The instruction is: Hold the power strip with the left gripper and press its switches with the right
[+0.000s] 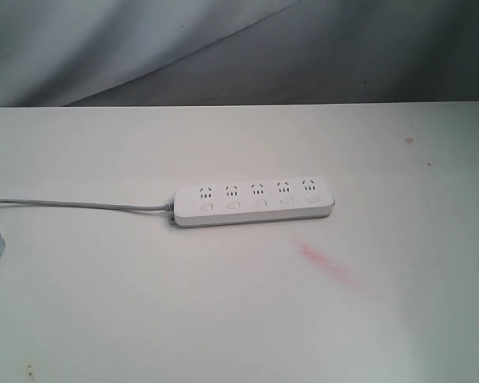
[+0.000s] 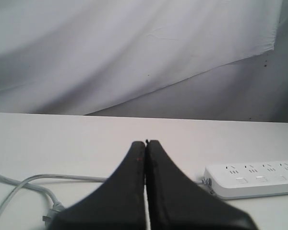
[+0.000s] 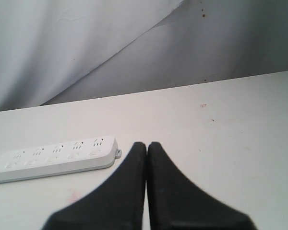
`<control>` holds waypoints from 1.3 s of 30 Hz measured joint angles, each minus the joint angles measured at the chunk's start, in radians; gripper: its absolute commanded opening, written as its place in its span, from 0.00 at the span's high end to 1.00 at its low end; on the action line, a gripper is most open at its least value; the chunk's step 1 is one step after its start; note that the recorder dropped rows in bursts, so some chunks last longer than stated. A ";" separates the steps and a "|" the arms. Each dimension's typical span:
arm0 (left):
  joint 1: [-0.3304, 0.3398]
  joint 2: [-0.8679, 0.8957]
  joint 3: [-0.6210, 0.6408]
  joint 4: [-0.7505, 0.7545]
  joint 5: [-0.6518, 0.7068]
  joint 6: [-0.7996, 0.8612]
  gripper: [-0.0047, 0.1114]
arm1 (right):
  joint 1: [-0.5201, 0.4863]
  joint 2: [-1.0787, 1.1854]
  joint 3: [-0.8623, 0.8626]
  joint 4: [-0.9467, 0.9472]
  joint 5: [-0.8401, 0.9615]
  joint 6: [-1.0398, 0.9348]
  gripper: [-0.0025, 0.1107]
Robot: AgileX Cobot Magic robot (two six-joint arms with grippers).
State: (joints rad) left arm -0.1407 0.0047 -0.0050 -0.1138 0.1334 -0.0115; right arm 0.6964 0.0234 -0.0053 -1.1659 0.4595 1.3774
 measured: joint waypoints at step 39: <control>0.000 0.000 0.000 0.000 0.000 -0.004 0.96 | -0.444 -0.020 0.002 -0.047 -0.299 -0.238 0.98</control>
State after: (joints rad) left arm -0.1407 0.0047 -0.0050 -0.1138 0.1334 -0.0152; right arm 0.2526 0.0029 -0.0037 -1.2125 0.1603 1.1396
